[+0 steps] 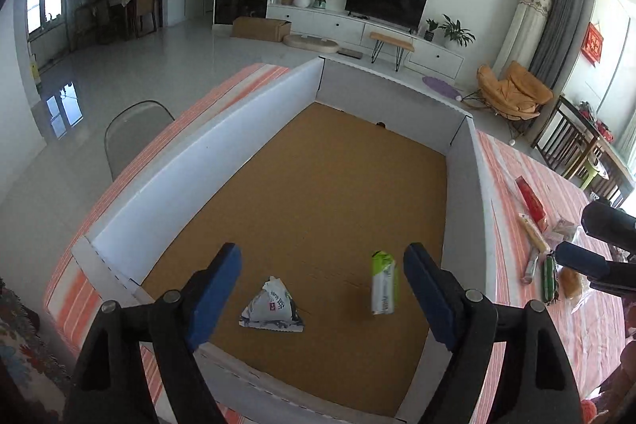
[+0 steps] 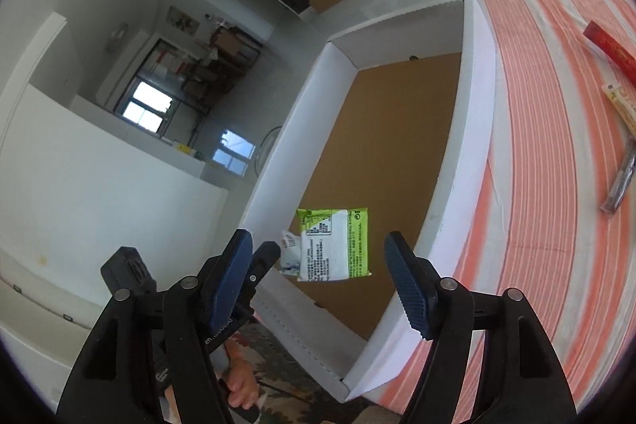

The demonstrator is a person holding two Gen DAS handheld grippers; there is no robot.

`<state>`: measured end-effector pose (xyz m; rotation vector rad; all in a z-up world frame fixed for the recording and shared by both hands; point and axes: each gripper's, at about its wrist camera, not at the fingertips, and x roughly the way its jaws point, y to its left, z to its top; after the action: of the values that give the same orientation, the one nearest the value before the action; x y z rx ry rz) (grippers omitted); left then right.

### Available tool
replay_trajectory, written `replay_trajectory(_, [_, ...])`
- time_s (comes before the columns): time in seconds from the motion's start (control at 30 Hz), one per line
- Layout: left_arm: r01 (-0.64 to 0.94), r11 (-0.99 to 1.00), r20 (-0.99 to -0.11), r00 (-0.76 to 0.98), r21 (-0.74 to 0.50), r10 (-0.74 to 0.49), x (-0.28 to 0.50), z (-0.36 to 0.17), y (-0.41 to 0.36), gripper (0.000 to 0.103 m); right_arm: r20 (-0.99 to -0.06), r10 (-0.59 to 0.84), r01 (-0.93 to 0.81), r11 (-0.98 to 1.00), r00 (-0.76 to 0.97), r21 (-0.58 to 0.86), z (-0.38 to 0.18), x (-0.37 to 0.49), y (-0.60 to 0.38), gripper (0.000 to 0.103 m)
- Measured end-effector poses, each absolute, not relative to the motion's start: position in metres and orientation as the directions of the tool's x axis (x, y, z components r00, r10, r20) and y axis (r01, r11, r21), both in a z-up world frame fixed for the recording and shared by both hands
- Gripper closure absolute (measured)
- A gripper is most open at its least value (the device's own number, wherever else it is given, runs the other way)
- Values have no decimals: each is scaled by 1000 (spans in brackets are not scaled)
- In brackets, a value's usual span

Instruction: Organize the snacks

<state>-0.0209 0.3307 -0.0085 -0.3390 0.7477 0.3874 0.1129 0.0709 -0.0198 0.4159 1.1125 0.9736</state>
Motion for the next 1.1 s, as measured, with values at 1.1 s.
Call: replay_trajectory(1.1, [-244,963,-418,868,115,270,-4,23,99,0,-783,-52,225,968,620,114,-141,85,-220,28])
